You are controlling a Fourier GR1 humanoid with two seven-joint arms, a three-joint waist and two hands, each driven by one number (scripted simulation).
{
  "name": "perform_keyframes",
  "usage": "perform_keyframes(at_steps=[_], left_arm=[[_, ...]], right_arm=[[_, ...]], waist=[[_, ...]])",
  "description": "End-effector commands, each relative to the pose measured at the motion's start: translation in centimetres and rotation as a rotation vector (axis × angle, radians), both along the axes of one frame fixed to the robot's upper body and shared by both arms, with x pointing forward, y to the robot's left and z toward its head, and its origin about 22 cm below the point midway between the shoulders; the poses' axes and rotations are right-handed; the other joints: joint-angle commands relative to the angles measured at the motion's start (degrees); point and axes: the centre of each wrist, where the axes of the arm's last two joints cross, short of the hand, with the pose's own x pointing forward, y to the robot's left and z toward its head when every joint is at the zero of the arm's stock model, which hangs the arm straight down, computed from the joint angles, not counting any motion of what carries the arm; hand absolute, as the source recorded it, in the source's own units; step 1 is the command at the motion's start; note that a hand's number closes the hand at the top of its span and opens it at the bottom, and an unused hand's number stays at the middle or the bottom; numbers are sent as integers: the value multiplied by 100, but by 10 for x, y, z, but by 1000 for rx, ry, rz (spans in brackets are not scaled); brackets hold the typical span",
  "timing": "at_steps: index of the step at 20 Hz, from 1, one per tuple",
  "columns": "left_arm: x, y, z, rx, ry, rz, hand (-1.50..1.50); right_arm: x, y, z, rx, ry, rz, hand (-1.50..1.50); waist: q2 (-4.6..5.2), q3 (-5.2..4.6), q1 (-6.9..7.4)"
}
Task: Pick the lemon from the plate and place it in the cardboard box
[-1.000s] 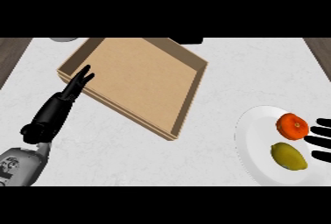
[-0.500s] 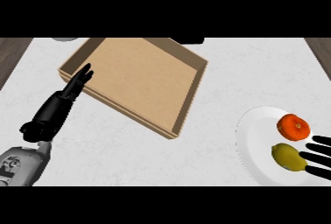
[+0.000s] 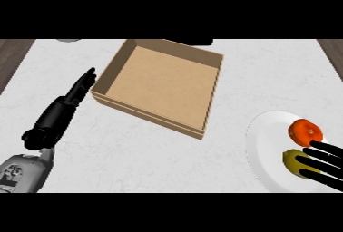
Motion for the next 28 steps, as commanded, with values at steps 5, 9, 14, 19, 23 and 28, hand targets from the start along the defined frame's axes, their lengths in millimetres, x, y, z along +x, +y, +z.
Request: perform_keyframes(at_steps=[5, 9, 14, 19, 23, 28], left_arm=[[1, -15, 10, 2, -3, -17, 0], [0, 1, 11, 3, -15, -14, 0], [5, 11, 4, 2, 3, -14, 0], [-17, 11, -7, 11, -17, 7, 0], [1, 13, -10, -7, -8, -6, 0], [9, -2, 19, 1, -14, -7, 0]], right_arm=[[13, 9, -29, -60, -37, -33, -150], [17, 5, -32, -55, -44, -51, -150], [26, 6, -38, -37, -5, 0, -150], [31, -7, -51, -52, 18, -16, -150], [30, -8, -56, -95, -22, -55, -150], [43, 18, -75, -116, -32, -54, -150]], waist=[[2, 1, 25], [1, 0, 17], [4, -1, 17], [1, 0, 36], [4, -1, 10], [4, 0, 21]])
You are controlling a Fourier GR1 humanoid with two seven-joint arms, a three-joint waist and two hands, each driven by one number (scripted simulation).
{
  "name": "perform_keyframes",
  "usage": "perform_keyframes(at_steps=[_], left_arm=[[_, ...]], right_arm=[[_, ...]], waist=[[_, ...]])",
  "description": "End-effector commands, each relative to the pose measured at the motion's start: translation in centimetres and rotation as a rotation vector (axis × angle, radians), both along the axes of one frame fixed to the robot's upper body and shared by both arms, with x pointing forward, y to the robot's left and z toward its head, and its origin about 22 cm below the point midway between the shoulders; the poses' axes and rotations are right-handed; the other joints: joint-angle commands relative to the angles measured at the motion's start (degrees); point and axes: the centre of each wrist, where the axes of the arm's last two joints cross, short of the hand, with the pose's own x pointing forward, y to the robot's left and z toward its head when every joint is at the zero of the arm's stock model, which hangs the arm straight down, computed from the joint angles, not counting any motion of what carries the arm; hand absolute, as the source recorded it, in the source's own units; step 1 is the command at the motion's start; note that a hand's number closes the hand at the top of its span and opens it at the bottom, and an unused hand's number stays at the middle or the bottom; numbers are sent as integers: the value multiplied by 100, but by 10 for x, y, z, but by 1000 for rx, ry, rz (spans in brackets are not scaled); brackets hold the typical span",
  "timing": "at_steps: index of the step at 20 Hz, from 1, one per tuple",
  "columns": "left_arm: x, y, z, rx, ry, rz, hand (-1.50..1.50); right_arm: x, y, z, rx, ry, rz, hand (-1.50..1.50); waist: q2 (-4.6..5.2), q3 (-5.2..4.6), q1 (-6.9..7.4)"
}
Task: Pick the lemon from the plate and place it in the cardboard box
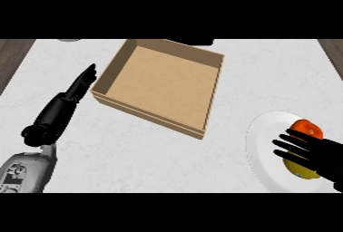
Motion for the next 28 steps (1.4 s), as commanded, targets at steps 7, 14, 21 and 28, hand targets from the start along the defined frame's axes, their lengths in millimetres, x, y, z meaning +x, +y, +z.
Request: perform_keyframes(at_steps=[7, 14, 21, 28], left_arm=[[1, 3, -5, 4, 22, -6, 0], [-8, 10, -4, 0, 1, 10, 0], [2, -3, -3, 9, 3, -33, 0], [6, -26, 1, -7, -15, -110, 0]], right_arm=[[20, 2, -21, -24, 40, 36, 150], [10, 7, -50, 107, -51, 183, 150], [22, 166, -55, 287, -28, 179, 150], [22, 263, -35, 411, -12, 119, 150]], waist=[[1, 0, 4], [1, 2, 14], [36, -22, 283], [80, 2, 664]])
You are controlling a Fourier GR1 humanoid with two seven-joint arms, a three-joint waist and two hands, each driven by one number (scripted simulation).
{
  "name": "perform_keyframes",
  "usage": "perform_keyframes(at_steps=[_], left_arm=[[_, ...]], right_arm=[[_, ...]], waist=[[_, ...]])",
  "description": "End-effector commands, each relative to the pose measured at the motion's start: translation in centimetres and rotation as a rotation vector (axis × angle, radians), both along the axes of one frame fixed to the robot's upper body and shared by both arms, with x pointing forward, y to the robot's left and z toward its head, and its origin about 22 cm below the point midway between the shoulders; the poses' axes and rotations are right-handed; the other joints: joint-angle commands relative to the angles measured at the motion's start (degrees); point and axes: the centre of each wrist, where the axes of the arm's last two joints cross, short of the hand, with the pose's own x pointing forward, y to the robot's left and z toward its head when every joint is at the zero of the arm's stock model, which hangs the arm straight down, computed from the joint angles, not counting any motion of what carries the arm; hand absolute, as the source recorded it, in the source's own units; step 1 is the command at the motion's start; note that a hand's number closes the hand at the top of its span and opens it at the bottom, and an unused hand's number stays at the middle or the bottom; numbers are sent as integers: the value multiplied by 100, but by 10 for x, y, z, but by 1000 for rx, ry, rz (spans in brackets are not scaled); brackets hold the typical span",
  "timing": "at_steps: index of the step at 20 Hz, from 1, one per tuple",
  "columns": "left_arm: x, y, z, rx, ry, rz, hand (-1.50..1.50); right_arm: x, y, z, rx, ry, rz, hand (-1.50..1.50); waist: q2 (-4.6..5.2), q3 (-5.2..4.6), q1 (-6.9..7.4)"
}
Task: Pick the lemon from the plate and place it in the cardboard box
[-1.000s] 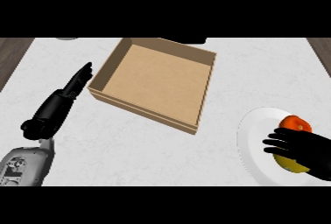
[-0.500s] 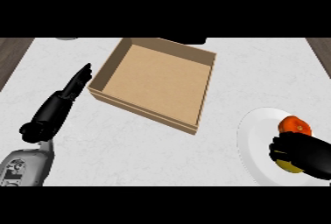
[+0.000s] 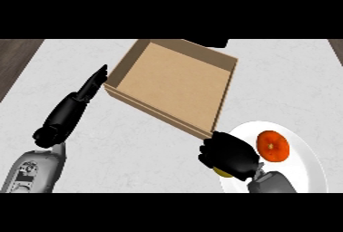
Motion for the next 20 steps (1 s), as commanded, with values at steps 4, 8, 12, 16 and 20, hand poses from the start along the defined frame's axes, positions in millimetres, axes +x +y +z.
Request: perform_keyframes(at_steps=[4, 8, 12, 16, 20], left_arm=[[7, -7, 0, 1, 18, -55, 0], [10, -16, 0, 14, 5, -47, 0], [10, -7, -6, 5, 24, -41, 0], [13, -13, 1, 3, 10, -34, 0], [11, -8, -5, 11, 26, -27, 0]], right_arm=[[-8, 99, 44, 171, -99, -32, 150], [-8, 129, 78, 241, -168, -84, 150], [-9, 133, 110, 401, -196, -277, 150], [2, 137, 130, 558, -157, -485, 150], [20, 155, 159, 616, -178, -662, 150]], waist=[[44, 117, 252], [30, 114, 246], [-3, 104, 163], [8, 110, 193], [17, 98, 190]])
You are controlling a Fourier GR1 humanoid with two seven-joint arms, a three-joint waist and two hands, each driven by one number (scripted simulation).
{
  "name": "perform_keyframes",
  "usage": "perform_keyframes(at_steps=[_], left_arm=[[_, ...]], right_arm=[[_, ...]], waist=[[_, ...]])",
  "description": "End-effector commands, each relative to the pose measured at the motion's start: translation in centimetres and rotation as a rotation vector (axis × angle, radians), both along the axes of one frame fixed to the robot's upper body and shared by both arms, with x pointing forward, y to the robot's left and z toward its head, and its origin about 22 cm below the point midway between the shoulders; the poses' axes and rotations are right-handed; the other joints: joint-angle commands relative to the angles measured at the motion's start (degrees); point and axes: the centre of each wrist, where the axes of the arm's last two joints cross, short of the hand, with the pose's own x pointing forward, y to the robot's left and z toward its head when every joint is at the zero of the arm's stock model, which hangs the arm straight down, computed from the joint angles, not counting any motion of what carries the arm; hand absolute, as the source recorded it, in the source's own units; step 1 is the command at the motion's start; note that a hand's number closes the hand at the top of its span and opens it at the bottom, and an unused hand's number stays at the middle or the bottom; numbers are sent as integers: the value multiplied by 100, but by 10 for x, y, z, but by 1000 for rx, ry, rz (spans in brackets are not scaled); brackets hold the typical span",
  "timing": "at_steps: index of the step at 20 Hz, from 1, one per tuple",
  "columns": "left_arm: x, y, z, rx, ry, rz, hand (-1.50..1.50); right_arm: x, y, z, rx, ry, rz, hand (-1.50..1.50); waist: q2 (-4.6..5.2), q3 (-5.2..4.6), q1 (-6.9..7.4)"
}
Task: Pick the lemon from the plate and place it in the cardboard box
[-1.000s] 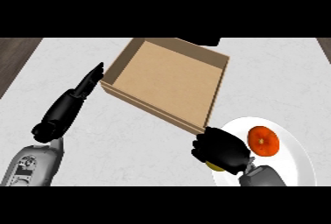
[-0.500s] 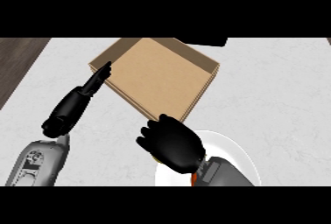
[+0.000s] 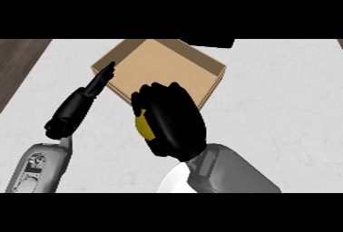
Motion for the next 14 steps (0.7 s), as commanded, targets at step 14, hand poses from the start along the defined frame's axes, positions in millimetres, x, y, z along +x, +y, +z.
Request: perform_keyframes(at_steps=[14], left_arm=[[-7, 8, -7, 16, -6, 29, 0]], right_arm=[[126, 42, 61, -80, 219, -318, 150]], waist=[[59, 1, -210]])
